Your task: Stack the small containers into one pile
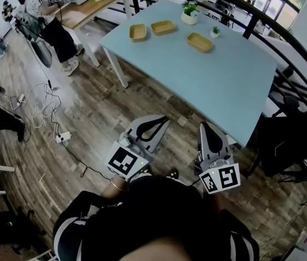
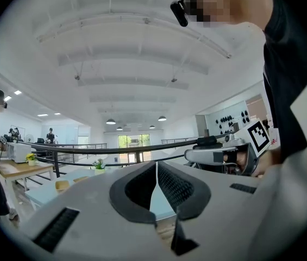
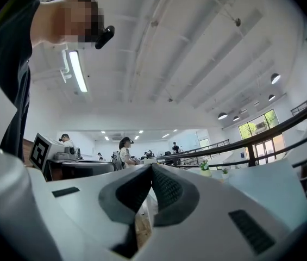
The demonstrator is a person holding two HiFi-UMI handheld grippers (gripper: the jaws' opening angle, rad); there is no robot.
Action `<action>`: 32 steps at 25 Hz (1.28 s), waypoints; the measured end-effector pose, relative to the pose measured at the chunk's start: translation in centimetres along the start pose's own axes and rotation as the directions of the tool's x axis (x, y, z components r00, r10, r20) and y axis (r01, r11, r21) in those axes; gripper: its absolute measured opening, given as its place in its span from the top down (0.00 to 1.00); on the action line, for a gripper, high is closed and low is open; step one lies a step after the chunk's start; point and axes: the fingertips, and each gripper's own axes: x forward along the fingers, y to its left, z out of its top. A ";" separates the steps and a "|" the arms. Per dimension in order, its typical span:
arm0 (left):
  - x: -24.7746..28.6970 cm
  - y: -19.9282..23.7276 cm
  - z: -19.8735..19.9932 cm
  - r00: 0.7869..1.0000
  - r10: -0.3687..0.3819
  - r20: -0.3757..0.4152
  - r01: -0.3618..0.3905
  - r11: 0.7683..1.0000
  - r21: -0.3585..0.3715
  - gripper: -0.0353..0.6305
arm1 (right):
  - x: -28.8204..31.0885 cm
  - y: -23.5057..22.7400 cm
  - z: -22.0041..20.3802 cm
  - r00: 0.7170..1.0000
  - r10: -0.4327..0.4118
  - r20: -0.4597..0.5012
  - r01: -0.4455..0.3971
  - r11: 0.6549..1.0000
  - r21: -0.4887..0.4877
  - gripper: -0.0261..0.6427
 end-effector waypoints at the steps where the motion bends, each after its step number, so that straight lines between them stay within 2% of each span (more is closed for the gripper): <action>1: 0.4 -0.4 -0.1 1.000 -0.005 -0.002 0.005 1.000 -0.002 0.92 | -0.4 -0.5 0.0 1.000 -0.011 -0.001 0.011 1.000 -0.004 0.96; 8: 2.8 -4.0 -1.3 0.998 -0.046 -0.043 0.046 0.999 0.006 0.92 | -3.6 -3.8 -0.8 0.999 -0.040 -0.016 0.041 0.999 0.026 0.96; 12: 3.7 -4.3 -1.8 0.997 -0.030 -0.076 0.031 0.999 0.022 0.92 | -4.0 -5.3 -1.2 0.999 -0.039 -0.014 0.040 0.998 0.051 0.96; 22: 4.5 -0.3 -3.0 0.996 0.012 -0.092 -0.009 0.999 0.035 0.92 | -0.9 -6.1 -1.3 0.999 -0.016 -0.028 0.018 0.998 0.053 0.96; 32: 6.1 8.2 -3.2 0.999 -0.001 -0.043 0.001 1.000 0.002 0.92 | 7.3 -6.1 -1.8 0.998 -0.031 -0.050 0.033 0.999 0.027 0.96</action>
